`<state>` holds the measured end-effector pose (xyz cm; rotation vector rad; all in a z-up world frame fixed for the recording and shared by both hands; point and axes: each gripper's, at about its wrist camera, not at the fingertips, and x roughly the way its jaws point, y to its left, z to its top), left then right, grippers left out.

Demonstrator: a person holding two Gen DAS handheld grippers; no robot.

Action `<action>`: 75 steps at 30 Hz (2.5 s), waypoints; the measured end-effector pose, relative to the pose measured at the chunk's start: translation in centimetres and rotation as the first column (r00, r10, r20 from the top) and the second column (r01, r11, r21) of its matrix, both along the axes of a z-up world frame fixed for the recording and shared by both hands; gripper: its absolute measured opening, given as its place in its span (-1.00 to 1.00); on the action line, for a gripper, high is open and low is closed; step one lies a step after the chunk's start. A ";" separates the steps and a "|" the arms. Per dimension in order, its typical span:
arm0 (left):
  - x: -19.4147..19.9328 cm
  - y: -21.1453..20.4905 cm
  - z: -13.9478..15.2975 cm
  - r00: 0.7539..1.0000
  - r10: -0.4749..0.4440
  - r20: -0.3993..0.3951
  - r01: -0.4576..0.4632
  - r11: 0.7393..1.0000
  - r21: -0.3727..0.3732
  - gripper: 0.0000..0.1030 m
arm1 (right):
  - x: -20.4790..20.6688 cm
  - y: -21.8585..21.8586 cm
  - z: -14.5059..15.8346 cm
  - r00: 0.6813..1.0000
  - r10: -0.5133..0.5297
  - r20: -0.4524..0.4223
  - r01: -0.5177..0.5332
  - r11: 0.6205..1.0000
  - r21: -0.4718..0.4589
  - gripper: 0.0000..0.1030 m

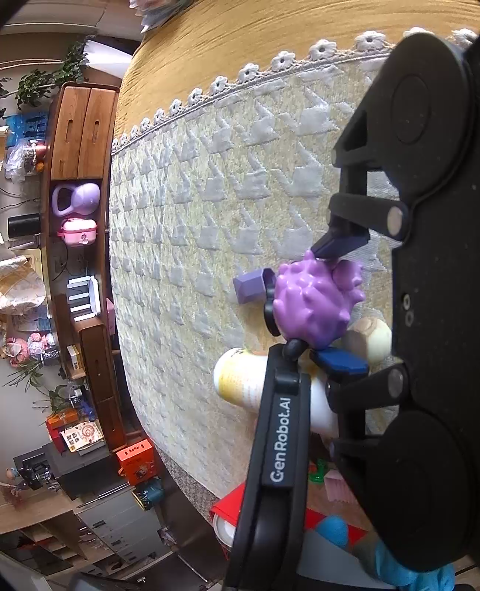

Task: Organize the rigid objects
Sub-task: 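Grasp the white-yellow bottle with the left tool while the right tool grasps the purple toy, then lower bottle and purple toy into the red tin with both tools and release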

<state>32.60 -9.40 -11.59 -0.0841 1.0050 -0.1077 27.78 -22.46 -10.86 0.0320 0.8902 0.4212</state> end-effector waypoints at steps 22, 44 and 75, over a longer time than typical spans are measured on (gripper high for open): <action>-4.1 0.7 4.3 0.998 -0.058 0.025 0.057 0.998 0.021 -0.10 | -4.1 -0.1 4.3 0.995 -0.057 0.084 0.062 0.996 -0.068 0.00; -11.1 9.3 9.8 0.999 -0.013 0.040 0.011 0.999 0.053 -0.10 | -9.6 7.6 9.7 0.989 0.054 0.141 -0.037 0.992 -0.122 0.00; -10.9 27.4 9.8 0.975 0.208 0.080 -0.216 0.970 0.109 -0.16 | -8.8 26.1 5.9 0.954 0.295 0.061 -0.277 0.939 -0.205 0.01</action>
